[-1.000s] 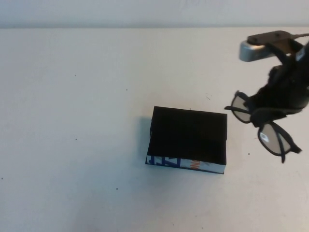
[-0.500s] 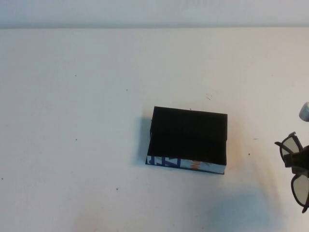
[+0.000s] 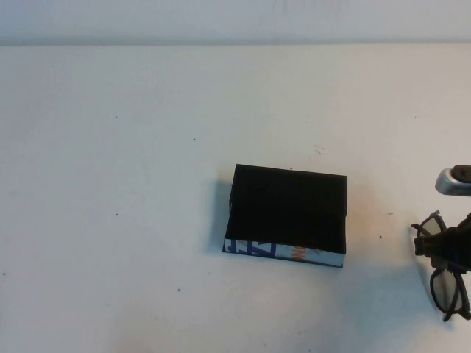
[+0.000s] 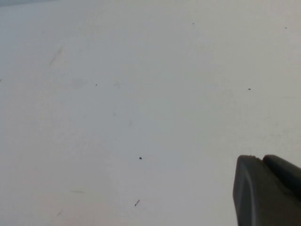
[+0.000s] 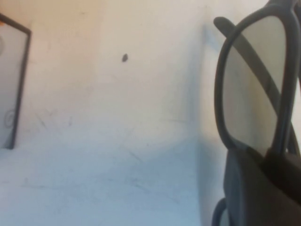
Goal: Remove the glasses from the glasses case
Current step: Place the glasses on the table
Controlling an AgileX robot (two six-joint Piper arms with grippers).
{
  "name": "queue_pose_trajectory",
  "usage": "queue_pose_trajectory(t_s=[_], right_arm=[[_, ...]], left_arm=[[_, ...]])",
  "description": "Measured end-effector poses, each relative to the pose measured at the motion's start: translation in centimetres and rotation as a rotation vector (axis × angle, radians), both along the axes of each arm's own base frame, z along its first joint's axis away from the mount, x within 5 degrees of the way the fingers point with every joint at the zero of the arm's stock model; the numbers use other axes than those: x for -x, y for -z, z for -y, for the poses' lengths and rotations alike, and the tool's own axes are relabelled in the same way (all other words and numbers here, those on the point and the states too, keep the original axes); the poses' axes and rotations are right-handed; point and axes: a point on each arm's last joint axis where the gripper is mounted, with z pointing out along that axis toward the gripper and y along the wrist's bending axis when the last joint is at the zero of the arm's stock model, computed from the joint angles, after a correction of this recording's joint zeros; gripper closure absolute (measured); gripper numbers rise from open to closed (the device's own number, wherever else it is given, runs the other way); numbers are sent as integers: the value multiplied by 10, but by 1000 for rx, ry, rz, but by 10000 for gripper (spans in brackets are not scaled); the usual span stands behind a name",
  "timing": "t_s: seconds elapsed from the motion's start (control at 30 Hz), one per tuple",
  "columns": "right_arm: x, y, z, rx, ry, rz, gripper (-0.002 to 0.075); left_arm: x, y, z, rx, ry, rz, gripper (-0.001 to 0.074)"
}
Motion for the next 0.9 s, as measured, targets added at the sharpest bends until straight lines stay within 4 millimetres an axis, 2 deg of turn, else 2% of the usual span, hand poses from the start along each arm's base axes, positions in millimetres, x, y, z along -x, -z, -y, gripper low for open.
queue_pose_trajectory(t_s=[0.13,0.27,0.33,0.43,0.57,0.67,0.77,0.83,0.9], right_arm=[[-3,7,0,4,6,-7,680],[-5,6,-1,-1,9,-7,606],[-8,2,-2,-7,5,-8,536],[-14,-7,-4,-17,-4,-14,470],[-16,-25,-7,-54,3,7,480],[-6,-52,-7,-90,8,82,532],[14,-88,-5,-116,-3,195,601],[38,-120,-2,-137,-14,311,658],[64,-143,2,-153,-23,415,706]], left_arm=[[0,0,0,0,0,0,739],[0,0,0,0,0,0,739],[0,0,0,0,0,0,739],[0,0,0,0,0,0,739],[0,0,0,0,0,0,739],[0,0,0,0,0,0,739],[0,0,0,0,0,0,739],[0,0,0,0,0,0,739],[0,0,0,0,0,0,739]])
